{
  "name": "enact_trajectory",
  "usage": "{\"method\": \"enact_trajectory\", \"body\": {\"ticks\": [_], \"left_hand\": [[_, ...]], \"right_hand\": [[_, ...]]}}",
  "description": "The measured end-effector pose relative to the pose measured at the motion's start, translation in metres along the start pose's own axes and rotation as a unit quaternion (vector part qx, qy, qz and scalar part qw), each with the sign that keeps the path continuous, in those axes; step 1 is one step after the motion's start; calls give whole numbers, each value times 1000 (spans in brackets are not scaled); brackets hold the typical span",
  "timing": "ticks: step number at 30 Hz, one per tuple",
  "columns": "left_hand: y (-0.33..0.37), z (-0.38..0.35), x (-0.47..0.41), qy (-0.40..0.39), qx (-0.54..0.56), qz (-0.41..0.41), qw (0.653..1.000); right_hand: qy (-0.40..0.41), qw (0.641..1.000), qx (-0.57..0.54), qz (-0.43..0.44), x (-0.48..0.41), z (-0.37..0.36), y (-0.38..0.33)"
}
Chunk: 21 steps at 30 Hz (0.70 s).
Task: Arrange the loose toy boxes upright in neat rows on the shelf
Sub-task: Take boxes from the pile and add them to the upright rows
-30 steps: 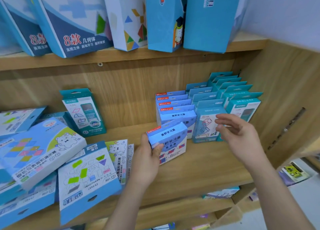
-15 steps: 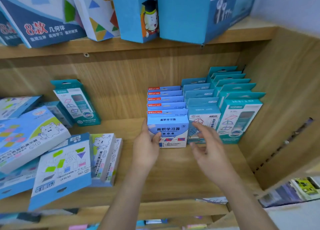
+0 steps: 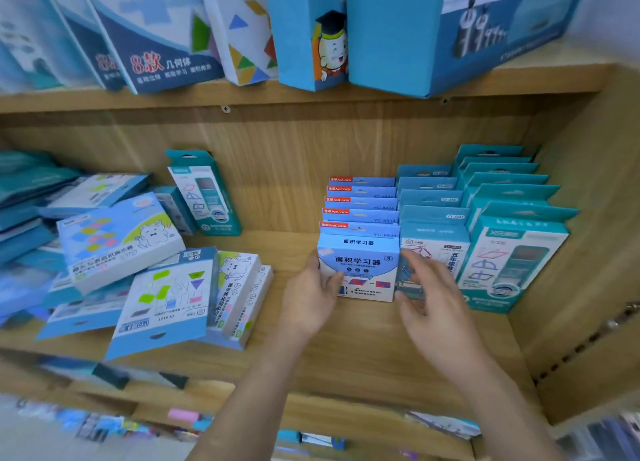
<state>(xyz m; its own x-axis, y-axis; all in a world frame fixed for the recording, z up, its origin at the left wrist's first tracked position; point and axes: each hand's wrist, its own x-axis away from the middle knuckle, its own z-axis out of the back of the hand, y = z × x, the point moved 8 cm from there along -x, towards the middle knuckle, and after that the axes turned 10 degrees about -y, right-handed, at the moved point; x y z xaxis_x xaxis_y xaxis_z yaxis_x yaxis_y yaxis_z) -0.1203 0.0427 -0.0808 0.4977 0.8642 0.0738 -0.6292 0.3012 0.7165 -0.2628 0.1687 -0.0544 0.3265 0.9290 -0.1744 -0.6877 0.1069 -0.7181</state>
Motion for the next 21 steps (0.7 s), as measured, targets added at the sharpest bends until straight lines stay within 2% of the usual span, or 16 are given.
{"method": "enact_trajectory", "body": {"ticks": [4, 9, 16, 21], "left_hand": [[0, 23, 23, 56, -28, -6, 998], [11, 78, 57, 142, -33, -72, 987], [7, 169, 78, 204, -82, -107, 970], [-22, 233, 74, 213, -118, -80, 967]], "right_hand": [[30, 999, -8, 30, -1, 13, -15], [73, 992, -41, 90, -9, 21, -50], [25, 985, -121, 121, -36, -6, -96], [-11, 983, -130, 131, -58, -37, -133]]}}
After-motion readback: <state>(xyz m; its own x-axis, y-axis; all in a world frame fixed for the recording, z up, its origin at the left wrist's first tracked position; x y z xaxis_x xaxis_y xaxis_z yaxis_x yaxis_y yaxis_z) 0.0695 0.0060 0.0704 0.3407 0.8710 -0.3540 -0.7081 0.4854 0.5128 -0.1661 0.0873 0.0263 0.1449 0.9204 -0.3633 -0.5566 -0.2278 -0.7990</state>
